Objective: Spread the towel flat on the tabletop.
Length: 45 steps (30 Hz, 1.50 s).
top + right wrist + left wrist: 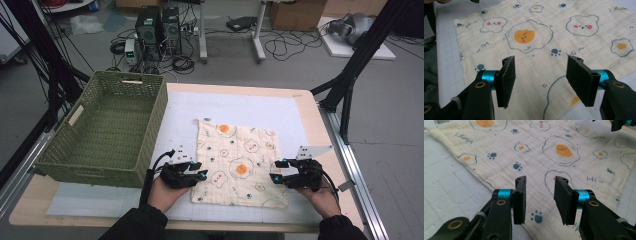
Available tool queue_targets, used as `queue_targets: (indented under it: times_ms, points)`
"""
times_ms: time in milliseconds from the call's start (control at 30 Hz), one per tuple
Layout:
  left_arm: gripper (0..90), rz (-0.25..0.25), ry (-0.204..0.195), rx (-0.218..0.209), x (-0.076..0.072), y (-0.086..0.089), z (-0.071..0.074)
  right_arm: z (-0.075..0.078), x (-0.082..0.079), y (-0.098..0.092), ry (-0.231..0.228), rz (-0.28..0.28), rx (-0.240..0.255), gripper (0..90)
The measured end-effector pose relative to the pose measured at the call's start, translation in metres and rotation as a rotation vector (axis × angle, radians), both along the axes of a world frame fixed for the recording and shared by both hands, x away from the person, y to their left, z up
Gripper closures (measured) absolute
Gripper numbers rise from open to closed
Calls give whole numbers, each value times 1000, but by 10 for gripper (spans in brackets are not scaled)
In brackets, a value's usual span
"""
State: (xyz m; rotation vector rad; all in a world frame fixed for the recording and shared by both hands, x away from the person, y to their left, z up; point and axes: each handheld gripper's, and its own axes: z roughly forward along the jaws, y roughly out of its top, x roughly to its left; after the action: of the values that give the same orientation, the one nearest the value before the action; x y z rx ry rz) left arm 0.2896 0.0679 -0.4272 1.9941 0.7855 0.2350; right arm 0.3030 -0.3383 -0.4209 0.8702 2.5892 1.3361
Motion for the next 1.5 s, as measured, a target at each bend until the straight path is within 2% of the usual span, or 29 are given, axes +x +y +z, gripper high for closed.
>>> queue_targets:
  times_ms: [167,300,367,467,533,700,767,833,900,933,967,1033,1133,1267,1367,1433,1500]
  points:
    - [621,14,-3,-16,11,-2,7,4,7,1,-4,-5,-8,393]
    - [650,20,-10,-39,22,-8,18,12,16,3,-6,-15,-1,341]
    - [655,15,-19,-27,28,-13,23,15,20,5,-9,-18,-2,347]
    - [658,23,-23,-34,37,-18,30,20,28,7,-13,-11,-32,363]
    - [663,38,-25,-30,45,-21,35,24,34,6,-17,-18,-25,374]
    - [659,75,-25,-33,65,-28,45,34,52,0,-23,-47,-43,361]
    - [659,92,-25,-42,72,-30,44,36,61,-3,-19,-66,-56,360]
    - [658,101,-21,-27,77,-32,40,36,68,-6,-31,-82,-56,363]
    - [656,109,10,-35,81,-32,35,33,72,-8,-41,-93,-73,363]
    - [651,108,12,-22,82,-33,34,31,73,-8,-31,-100,-82,363]
    - [649,106,5,-10,82,-35,33,29,75,-9,-29,-104,-81,363]
    - [651,109,-1,-20,84,-35,32,28,77,-10,-30,-108,-82,367]
    - [662,130,11,-18,88,-32,29,27,80,-11,-41,-116,-65,375]
    - [676,152,-1,-14,95,-25,34,32,86,-10,-52,-108,-88,372]
    - [674,164,2,-9,102,-25,37,36,91,-12,-58,-118,-85,373]
    - [673,174,10,-18,106,-24,34,34,94,-14,-44,-135,-72,373]
    - [658,176,24,15,109,-25,28,30,96,-14,-32,-141,-73,366]
